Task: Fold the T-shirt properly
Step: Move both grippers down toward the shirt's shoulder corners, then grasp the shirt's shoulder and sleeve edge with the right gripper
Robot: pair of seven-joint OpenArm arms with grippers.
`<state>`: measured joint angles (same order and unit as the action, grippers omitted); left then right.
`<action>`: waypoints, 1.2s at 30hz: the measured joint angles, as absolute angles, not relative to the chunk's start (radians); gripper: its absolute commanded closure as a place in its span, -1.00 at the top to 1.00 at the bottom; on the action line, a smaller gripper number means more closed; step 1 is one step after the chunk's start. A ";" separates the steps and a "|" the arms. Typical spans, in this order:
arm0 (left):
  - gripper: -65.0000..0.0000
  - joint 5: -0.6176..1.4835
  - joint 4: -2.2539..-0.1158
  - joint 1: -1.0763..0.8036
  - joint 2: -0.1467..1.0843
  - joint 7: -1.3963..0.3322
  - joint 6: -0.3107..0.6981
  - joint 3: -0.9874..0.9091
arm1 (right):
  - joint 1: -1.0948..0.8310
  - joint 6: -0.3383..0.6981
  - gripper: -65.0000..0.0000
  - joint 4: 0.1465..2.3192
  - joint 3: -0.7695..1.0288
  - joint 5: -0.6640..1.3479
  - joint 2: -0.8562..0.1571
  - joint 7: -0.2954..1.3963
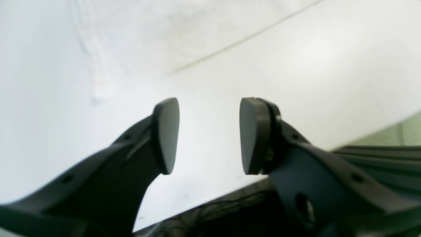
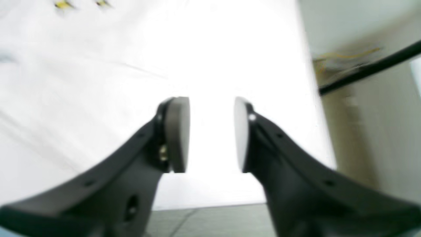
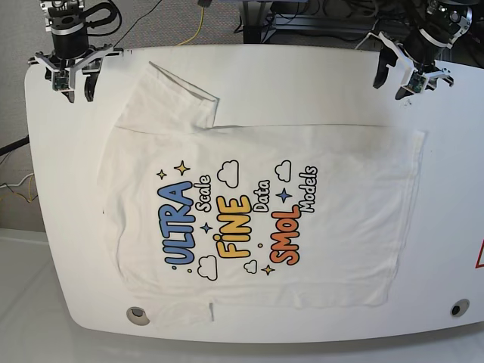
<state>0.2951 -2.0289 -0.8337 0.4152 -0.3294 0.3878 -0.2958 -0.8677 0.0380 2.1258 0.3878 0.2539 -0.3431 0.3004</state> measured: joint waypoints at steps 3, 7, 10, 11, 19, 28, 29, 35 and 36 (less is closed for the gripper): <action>-0.21 0.304 -2.022 -0.830 0.437 -0.352 0.404 -0.294 | -0.862 0.049 -0.03 2.110 0.372 0.248 -0.345 0.300; -0.21 0.282 -2.010 -0.807 0.447 -0.373 0.393 -0.295 | -0.860 0.045 0.07 2.076 0.295 0.167 -0.371 0.313; -0.16 0.280 -2.006 -0.793 0.447 -0.374 0.394 -0.292 | -0.862 0.043 0.07 2.060 0.229 0.115 -0.387 0.321; -0.15 0.270 -2.007 -0.788 0.444 -0.376 0.394 -0.290 | -0.863 0.031 0.06 2.060 0.189 0.086 -0.394 0.328; -0.08 0.218 -1.991 -0.752 0.461 -0.376 0.390 -0.267 | -0.854 0.039 0.01 2.057 0.111 0.061 -0.385 0.374; -0.09 0.180 -1.955 -0.754 0.460 -0.350 0.383 -0.262 | -0.806 0.051 0.05 2.052 0.119 0.058 -0.379 0.405; -0.09 0.179 -1.954 -0.755 0.460 -0.351 0.383 -0.262 | -0.801 0.049 0.05 2.053 0.120 0.057 -0.379 0.405; -0.10 0.173 -1.973 -0.759 0.458 -0.364 0.382 -0.264 | -0.743 0.042 0.06 2.053 0.173 0.040 -0.381 0.405; -0.10 0.173 -1.975 -0.759 0.458 -0.363 0.384 -0.264 | -0.735 0.041 0.06 2.053 0.180 0.034 -0.383 0.405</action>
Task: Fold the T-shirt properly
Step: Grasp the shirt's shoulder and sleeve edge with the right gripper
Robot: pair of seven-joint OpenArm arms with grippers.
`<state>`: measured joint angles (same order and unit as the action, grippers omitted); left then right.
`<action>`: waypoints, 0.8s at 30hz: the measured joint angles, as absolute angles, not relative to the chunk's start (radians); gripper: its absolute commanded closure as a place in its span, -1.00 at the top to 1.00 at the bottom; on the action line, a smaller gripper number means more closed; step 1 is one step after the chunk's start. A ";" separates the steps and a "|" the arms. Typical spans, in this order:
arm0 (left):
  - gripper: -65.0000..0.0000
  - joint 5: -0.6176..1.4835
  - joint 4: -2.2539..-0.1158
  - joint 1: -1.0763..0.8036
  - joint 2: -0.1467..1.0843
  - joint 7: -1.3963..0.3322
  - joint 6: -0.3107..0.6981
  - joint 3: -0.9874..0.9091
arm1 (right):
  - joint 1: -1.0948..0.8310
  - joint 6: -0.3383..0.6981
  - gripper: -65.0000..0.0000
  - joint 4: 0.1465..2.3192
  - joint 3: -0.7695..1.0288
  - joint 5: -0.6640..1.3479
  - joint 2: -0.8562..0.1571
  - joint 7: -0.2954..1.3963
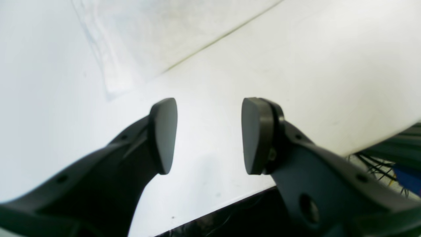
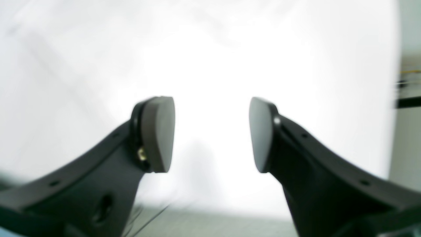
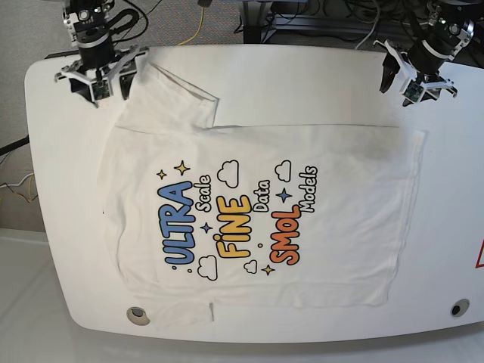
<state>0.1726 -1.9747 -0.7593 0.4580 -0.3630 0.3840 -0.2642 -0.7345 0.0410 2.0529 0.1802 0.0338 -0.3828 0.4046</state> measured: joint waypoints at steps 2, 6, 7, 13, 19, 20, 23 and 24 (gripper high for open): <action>-0.10 0.172 -1.975 -0.759 0.457 -0.363 0.387 -0.263 | -0.710 0.039 0.06 2.053 0.194 0.025 -0.389 0.402; -0.10 0.150 -1.977 -0.760 0.457 -0.358 0.383 -0.263 | -0.680 0.044 0.05 2.051 0.190 -0.006 -0.390 0.398; -0.10 0.149 -1.977 -0.760 0.457 -0.358 0.382 -0.263 | -0.675 0.044 0.05 2.050 0.186 -0.009 -0.390 0.398; -0.10 0.134 -1.978 -0.752 0.461 -0.336 0.382 -0.263 | -0.622 0.063 0.04 2.045 0.136 -0.066 -0.386 0.386; -0.11 0.188 -1.978 -0.749 0.477 -0.356 0.387 -0.278 | -0.596 0.072 0.05 2.002 0.191 -0.027 -0.387 0.373; -0.11 0.236 -1.977 -0.748 0.482 -0.365 0.401 -0.292 | -0.599 0.110 0.05 1.977 0.227 0.052 -0.384 0.372; -0.12 0.295 -1.976 -0.742 0.503 -0.379 0.409 -0.315 | -0.612 0.153 0.04 1.918 0.286 0.186 -0.385 0.457; -0.12 0.311 -1.974 -0.737 0.509 -0.389 0.411 -0.321 | -0.616 0.171 0.04 1.893 0.308 0.241 -0.385 0.490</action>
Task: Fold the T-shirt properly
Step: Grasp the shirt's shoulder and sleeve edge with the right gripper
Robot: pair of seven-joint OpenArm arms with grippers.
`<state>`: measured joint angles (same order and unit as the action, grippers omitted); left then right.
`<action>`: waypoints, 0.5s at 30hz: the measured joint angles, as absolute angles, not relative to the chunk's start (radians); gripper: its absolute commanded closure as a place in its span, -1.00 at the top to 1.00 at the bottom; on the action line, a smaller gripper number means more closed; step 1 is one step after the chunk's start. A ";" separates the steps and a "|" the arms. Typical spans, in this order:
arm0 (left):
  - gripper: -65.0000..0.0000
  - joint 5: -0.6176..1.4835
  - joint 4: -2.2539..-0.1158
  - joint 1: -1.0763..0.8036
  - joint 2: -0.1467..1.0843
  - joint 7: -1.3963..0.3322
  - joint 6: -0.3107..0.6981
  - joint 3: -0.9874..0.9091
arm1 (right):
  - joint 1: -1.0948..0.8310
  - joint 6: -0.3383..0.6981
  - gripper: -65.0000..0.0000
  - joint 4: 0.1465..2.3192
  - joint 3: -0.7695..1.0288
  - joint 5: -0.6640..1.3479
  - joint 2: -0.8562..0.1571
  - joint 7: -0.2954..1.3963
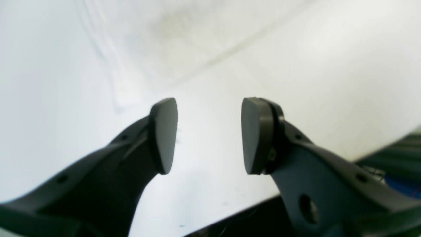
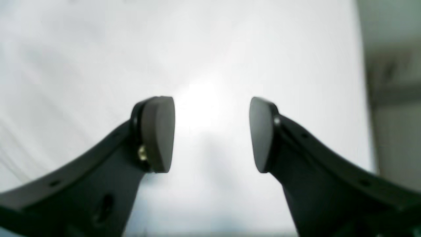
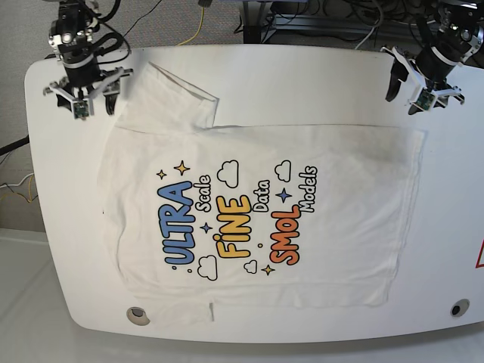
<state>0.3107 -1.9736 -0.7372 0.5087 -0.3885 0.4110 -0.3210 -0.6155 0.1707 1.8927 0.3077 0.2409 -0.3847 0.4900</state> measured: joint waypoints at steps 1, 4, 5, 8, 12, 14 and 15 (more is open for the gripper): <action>-0.11 0.320 -1.971 -0.733 0.513 -0.399 0.413 -0.326 | -0.619 0.202 0.04 1.872 0.321 0.282 -0.385 0.515; -0.10 0.320 -1.967 -0.728 0.519 -0.400 0.418 -0.327 | -0.616 0.250 0.04 1.835 0.332 0.345 -0.384 0.548; -0.10 0.318 -1.967 -0.729 0.519 -0.400 0.425 -0.323 | -0.608 0.270 0.04 1.822 0.327 0.353 -0.380 0.553; -0.09 0.307 -1.968 -0.731 0.513 -0.399 0.427 -0.308 | -0.580 0.312 0.04 1.777 0.321 0.375 -0.376 0.543; -0.08 0.268 -1.970 -0.731 0.506 -0.395 0.419 -0.300 | -0.548 0.303 0.04 1.756 0.300 0.281 -0.377 0.546; -0.08 0.262 -1.973 -0.731 0.505 -0.393 0.419 -0.300 | -0.535 0.293 0.04 1.752 0.300 0.245 -0.380 0.557; -0.08 0.263 -1.974 -0.730 0.505 -0.393 0.419 -0.300 | -0.529 0.293 0.04 1.751 0.300 0.228 -0.381 0.563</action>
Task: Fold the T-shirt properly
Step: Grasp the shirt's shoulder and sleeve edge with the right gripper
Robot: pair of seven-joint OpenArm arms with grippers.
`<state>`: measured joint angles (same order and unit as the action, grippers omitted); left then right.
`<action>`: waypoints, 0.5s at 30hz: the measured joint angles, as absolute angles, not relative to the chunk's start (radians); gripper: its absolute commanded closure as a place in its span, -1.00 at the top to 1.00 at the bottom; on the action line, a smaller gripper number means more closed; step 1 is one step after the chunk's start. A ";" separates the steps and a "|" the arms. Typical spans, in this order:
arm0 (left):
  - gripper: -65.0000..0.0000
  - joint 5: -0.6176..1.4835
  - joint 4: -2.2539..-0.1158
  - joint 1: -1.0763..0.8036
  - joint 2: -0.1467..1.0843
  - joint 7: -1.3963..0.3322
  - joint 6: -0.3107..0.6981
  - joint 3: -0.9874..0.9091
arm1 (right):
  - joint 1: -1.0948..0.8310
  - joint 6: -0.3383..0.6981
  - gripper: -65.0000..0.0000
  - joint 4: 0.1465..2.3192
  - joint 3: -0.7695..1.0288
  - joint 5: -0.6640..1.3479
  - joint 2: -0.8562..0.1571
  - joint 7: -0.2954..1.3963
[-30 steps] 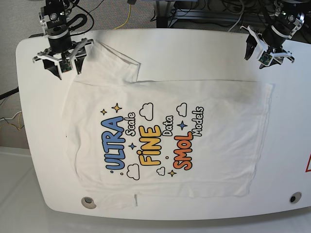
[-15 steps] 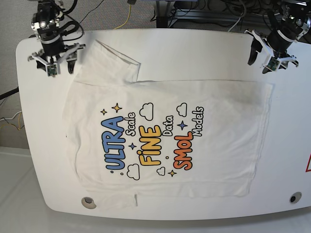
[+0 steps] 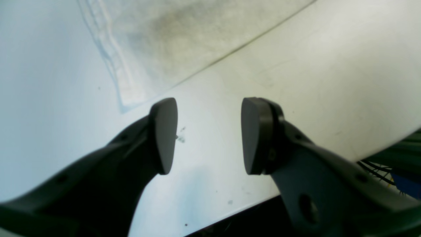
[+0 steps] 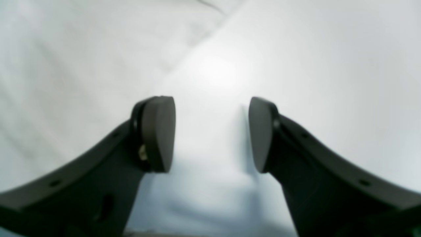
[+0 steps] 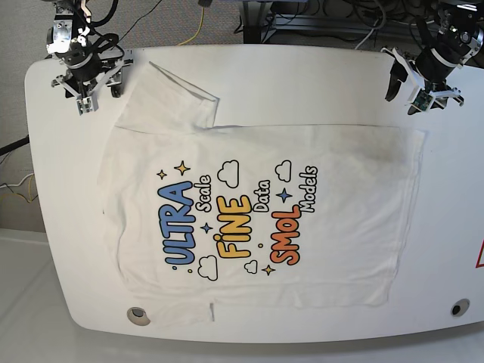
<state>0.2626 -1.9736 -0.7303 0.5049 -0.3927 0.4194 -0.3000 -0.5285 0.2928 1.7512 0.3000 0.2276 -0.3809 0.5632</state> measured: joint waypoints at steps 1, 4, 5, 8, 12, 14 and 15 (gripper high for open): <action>-0.08 0.263 -1.975 -0.730 0.505 -0.393 0.421 -0.300 | -0.515 0.294 0.04 1.749 0.305 0.220 -0.382 0.575; -0.08 0.258 -1.979 -0.726 0.505 -0.393 0.425 -0.300 | -0.453 0.315 0.04 1.729 0.324 0.222 -0.380 0.625; -0.08 0.255 -1.979 -0.726 0.505 -0.393 0.424 -0.300 | -0.437 0.315 0.04 1.728 0.326 0.226 -0.381 0.624; -0.08 0.247 -1.980 -0.722 0.504 -0.395 0.424 -0.303 | -0.390 0.327 0.04 1.727 0.342 0.262 -0.381 0.620; -0.08 0.248 -1.983 -0.720 0.501 -0.393 0.430 -0.303 | -0.376 0.333 0.05 1.726 0.348 0.270 -0.382 0.612; -0.08 0.250 -1.984 -0.720 0.499 -0.393 0.426 -0.303 | -0.378 0.316 0.04 1.726 0.340 0.265 -0.378 0.613; -0.08 0.252 -1.985 -0.723 0.499 -0.393 0.421 -0.303 | -0.382 0.312 0.04 1.727 0.326 0.258 -0.377 0.610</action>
<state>0.2523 -1.9846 -0.7227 0.4992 -0.3931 0.4206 -0.3027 -0.3820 0.3122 1.7267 0.3256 0.2577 -0.3767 0.6098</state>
